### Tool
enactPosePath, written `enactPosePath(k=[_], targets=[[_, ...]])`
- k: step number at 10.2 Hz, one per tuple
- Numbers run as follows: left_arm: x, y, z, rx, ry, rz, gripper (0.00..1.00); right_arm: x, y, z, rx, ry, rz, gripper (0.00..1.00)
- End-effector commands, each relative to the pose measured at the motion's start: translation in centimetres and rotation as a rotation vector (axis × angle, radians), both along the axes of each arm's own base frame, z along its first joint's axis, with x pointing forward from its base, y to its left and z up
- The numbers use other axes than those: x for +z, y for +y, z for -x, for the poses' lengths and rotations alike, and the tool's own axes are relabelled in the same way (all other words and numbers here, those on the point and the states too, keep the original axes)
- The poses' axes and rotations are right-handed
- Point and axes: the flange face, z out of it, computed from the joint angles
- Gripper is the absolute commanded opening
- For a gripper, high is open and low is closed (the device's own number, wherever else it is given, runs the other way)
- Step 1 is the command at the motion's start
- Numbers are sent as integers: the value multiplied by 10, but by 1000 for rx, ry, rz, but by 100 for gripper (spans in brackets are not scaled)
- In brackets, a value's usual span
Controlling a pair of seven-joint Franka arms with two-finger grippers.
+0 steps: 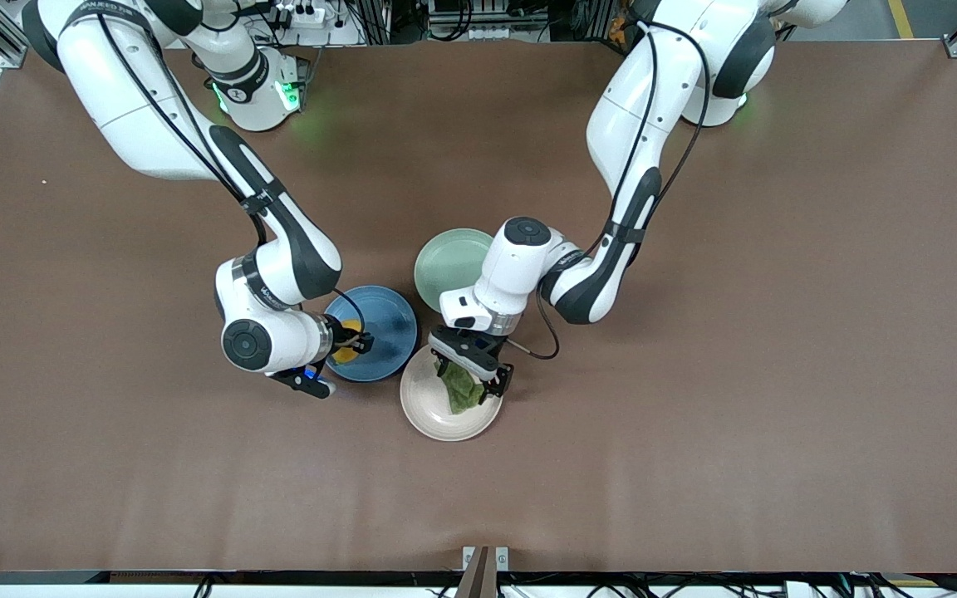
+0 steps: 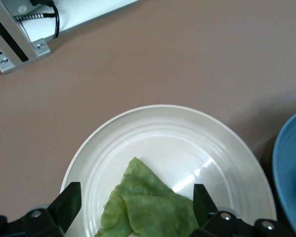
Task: Pick lemon and lettuce from blue and beige plates
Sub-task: 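Grasp the lemon with the right gripper while the left gripper grasps the lettuce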
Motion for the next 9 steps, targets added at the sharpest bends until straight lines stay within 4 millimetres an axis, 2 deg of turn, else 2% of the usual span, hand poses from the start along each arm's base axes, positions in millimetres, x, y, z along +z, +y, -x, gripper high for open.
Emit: enactPosePath(k=[1,2,4,5,6,8,9], targets=[[-15,-3,-1,-21,-37,-32,100,26,-16,-6,-13,18,13,0],[-22,-2,1,-20,-29,-36,100,49,-36,-20,-24,22,7,0],[-24,-7,6,-13,-14,-24,100,85,-91,-27,47,91,-31,0],[-24,-8,7,-9,-8,-17,100,96,-104,-28,77,82,-40,0],[-25,-12,11,13,7,3,100,95,-126,-27,99,95,-44,0],[-27,-17,17,38,25,22,100,75,-198,-25,138,106,-46,0],[-28,-17,18,40,28,24,100,65,-212,-22,179,100,-30,0]])
